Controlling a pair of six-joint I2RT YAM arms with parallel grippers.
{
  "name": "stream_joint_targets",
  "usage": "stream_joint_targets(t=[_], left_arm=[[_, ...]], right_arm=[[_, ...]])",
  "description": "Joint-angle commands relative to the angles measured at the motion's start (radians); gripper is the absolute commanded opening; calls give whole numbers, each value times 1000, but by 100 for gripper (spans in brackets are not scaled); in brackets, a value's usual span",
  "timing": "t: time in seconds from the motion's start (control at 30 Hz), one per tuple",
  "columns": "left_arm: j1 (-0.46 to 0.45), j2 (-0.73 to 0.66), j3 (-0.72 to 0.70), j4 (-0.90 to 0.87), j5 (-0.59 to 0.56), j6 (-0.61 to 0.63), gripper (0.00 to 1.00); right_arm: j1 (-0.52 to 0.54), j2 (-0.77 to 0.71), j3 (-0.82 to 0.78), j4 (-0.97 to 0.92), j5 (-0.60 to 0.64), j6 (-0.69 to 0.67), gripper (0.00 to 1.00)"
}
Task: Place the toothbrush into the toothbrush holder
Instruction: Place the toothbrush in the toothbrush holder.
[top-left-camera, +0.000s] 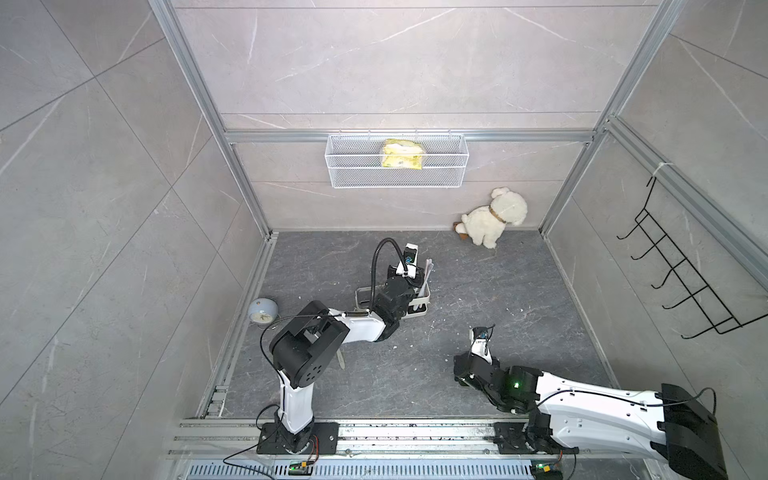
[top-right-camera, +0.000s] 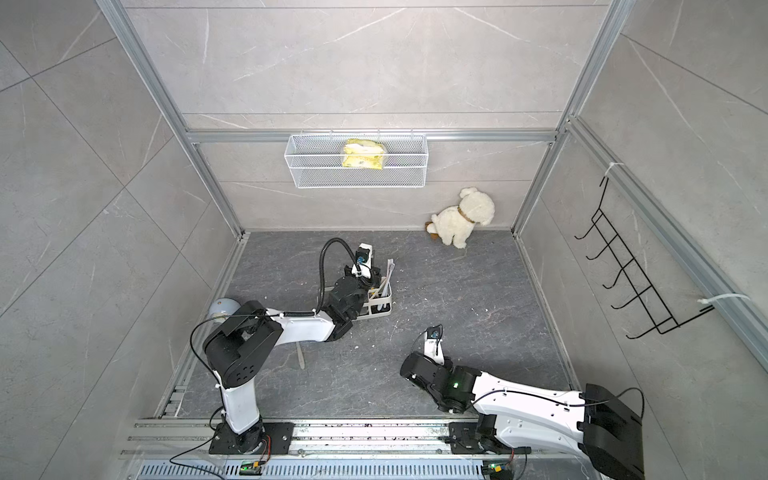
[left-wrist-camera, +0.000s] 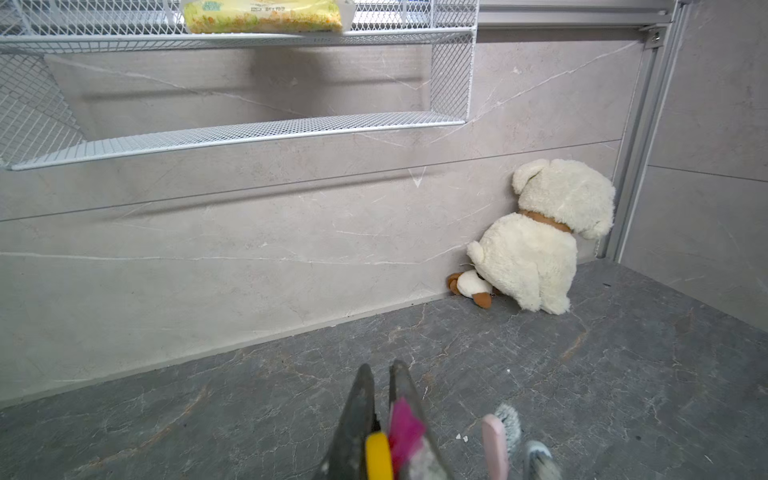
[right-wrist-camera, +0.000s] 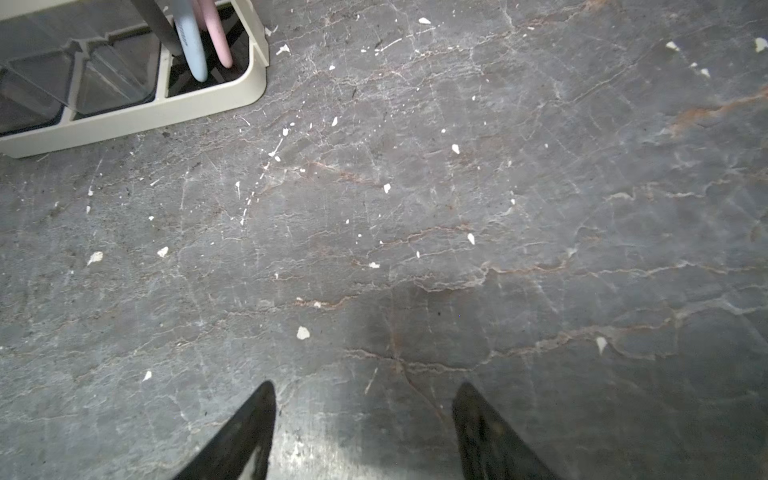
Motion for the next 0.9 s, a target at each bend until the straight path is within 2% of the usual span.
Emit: stream_joint_targets(t=[0.0, 0.43, 0.87], left_arm=[[-5, 9, 5, 126, -39, 25, 0], [-25, 34, -19, 193, -60, 66, 1], [-43, 23, -21, 224, -77, 117, 25]], right_arm=[[-6, 10, -11, 9, 14, 23, 70], [-7, 26, -23, 29, 16, 43, 70], [-7, -9, -41, 18, 20, 62, 70]])
